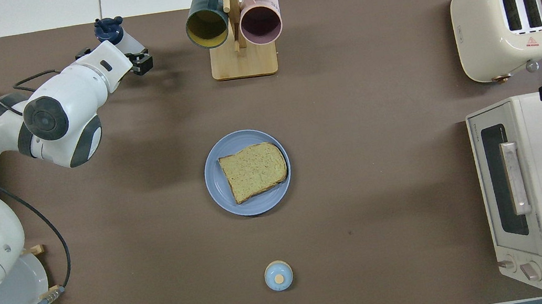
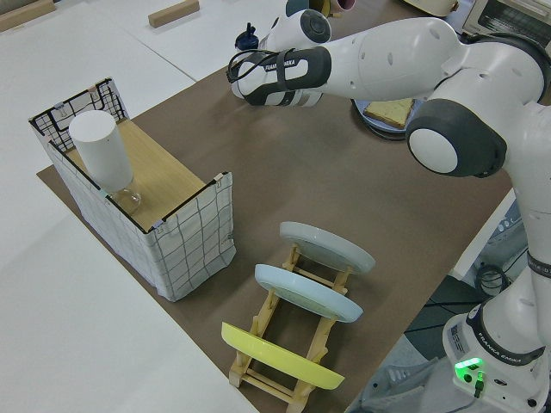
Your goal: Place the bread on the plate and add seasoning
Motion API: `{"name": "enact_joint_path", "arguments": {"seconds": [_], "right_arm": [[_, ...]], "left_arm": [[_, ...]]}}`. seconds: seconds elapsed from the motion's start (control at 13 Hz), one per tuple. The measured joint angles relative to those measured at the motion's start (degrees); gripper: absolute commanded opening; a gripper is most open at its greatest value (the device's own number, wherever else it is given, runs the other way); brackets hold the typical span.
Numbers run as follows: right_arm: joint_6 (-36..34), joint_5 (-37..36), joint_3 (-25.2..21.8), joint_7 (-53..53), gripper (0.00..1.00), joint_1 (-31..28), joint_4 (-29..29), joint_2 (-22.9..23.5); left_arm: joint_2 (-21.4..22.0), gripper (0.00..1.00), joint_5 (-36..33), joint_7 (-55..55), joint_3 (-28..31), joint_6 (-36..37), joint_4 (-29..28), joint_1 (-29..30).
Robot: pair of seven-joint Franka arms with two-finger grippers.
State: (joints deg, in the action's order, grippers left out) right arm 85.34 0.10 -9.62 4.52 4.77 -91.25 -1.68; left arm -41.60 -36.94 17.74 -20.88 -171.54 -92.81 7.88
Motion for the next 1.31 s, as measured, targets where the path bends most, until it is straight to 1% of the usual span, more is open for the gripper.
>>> {"name": "enact_joint_path", "arguments": {"seconds": [0.08,0.15,0.23,0.39,0.46,0.54,0.69,0.85,0.93,1.08,1.31], "right_arm": [[0.0,0.0,0.0,0.0,1.00,0.0,0.0,0.0],[0.0,0.0,0.0,0.0,1.00,0.0,0.0,0.0],[0.0,0.0,0.0,0.0,1.00,0.0,0.0,0.0],[0.0,0.0,0.0,0.0,1.00,0.0,0.0,0.0],[0.0,0.0,0.0,0.0,1.00,0.0,0.0,0.0],[0.0,0.0,0.0,0.0,1.00,0.0,0.0,0.0],[0.0,0.0,0.0,0.0,1.00,0.0,0.0,0.0],[0.0,0.0,0.0,0.0,1.00,0.0,0.0,0.0],[0.0,0.0,0.0,0.0,1.00,0.0,0.0,0.0],[0.0,0.0,0.0,0.0,1.00,0.0,0.0,0.0],[0.0,0.0,0.0,0.0,1.00,0.0,0.0,0.0]], "left_arm": [[0.4,1.00,0.0,0.0,0.0,0.0,-0.7,0.2],[1.9,1.00,-0.1,0.0,0.0,0.0,-2.8,0.7],[4.4,1.00,-0.2,-0.1,0.0,0.0,-6.0,1.2],[11.4,1.00,-0.3,-0.1,0.0,1.6,-14.2,1.7],[15.2,1.00,-0.3,-0.1,-0.3,5.7,-17.4,1.4],[18.4,1.00,-0.1,0.0,-1.3,10.9,-19.2,0.8],[23.5,1.00,2.8,0.4,-5.7,22.8,-19.7,-0.3],[27.3,1.00,8.2,0.8,-10.6,34.7,-17.5,-0.9],[28.4,1.00,10.5,0.9,-12.5,40.9,-14.8,-0.9],[29.4,1.00,14.6,0.9,-14.6,52.9,-7.2,-0.9],[29.5,1.00,18.1,0.6,-15.0,68.1,3.6,-0.7]]}}
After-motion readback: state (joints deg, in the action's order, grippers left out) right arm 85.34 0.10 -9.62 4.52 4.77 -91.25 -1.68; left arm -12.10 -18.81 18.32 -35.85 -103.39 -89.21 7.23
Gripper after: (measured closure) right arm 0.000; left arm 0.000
